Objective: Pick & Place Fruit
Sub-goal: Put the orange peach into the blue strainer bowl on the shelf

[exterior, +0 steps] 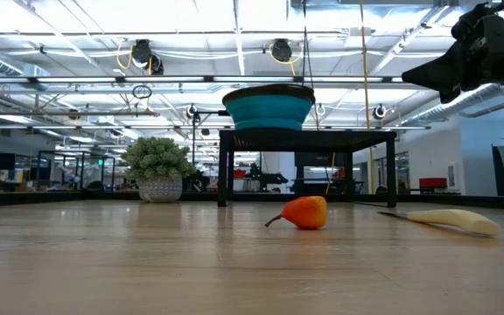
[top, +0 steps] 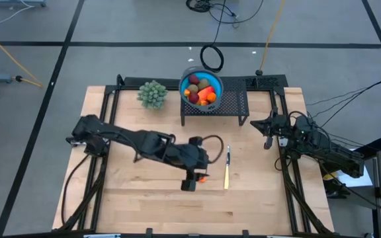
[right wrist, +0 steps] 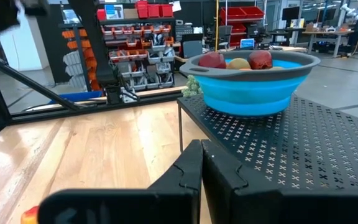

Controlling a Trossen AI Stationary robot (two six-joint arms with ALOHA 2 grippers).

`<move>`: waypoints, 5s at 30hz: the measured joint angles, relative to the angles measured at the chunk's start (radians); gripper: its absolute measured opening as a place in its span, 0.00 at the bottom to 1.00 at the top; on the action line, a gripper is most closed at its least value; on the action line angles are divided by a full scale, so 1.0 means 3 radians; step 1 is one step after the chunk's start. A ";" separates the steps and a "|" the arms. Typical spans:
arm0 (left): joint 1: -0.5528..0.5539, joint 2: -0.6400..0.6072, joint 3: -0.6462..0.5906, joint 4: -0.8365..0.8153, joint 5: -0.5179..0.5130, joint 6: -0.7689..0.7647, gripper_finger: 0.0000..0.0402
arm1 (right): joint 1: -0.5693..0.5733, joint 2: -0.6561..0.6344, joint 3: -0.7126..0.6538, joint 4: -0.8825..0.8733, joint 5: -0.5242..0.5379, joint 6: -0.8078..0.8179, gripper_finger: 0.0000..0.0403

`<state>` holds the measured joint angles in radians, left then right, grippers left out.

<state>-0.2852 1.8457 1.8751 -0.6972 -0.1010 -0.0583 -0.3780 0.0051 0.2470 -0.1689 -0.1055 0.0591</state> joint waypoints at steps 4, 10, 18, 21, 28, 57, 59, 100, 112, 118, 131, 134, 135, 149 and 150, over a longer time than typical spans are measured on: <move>-0.0032 0.0168 0.0000 -0.0020 0.0012 0.0007 0.53 | -0.0001 0.0000 -0.0001 -0.0004 0.0000 0.0000 0.00; -0.0086 0.0404 0.0000 -0.0062 0.0078 0.0013 0.53 | -0.0001 0.0000 0.0000 -0.0005 0.0001 -0.0001 0.00; -0.0082 0.0671 0.0000 -0.0303 0.0077 0.0012 0.53 | 0.0001 0.0000 -0.0001 -0.0009 0.0001 0.0000 0.00; -0.0074 0.0766 0.0000 -0.0399 0.0077 0.0039 0.53 | 0.0001 0.0000 0.0000 -0.0016 0.0000 0.0001 0.00; -0.0046 0.0951 0.0000 -0.0400 0.0078 0.0126 0.53 | 0.0000 0.0000 0.0000 -0.0029 0.0000 0.0000 0.00; 0.0126 0.0985 -0.0598 0.0028 0.0222 0.0300 0.53 | 0.0001 0.0000 -0.0001 -0.0029 0.0000 0.0000 0.00; 0.0127 0.0988 -0.0649 0.0061 0.0222 0.0290 0.53 | 0.0001 0.0000 -0.0001 -0.0029 0.0000 -0.0001 0.00; 0.0099 0.1206 -0.0896 0.0710 0.0246 0.0335 0.53 | -0.0001 -0.0001 0.0000 -0.0109 -0.0001 0.0000 0.00; 0.0105 0.1206 -0.0895 0.0673 0.0219 0.0351 0.53 | 0.0001 -0.0001 -0.0001 -0.0140 0.0000 0.0001 0.00; 0.0104 0.1206 -0.0895 0.0671 0.0186 0.0348 0.52 | 0.0000 -0.0001 -0.0001 -0.0139 0.0000 -0.0001 0.00; 0.0141 0.1192 -0.0894 0.0661 0.0257 0.0322 0.28 | 0.0001 -0.0001 -0.0001 -0.0139 0.0001 -0.0001 0.00; 0.0211 0.1106 -0.0894 0.0568 0.0254 0.0317 0.29 | 0.0000 -0.0001 -0.0001 -0.0139 0.0000 0.0000 0.00; 0.0242 0.1063 -0.0894 0.0511 0.0248 0.0315 0.30 | 0.0001 -0.0001 -0.0001 -0.0139 0.0000 0.0000 0.00; 0.0528 -0.0038 -0.0893 0.0625 0.0474 0.0151 0.31 | -0.0001 0.0000 -0.0001 -0.0127 0.0002 0.0000 0.00; 0.0538 -0.0129 -0.0893 0.0698 0.0538 0.0123 0.31 | -0.0001 0.0000 -0.0001 -0.0124 0.0002 0.0000 0.00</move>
<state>-0.1240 1.8071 1.6073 -0.4879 0.0603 -0.0215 -0.3782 0.0051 0.2466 -0.2062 -0.1049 0.0592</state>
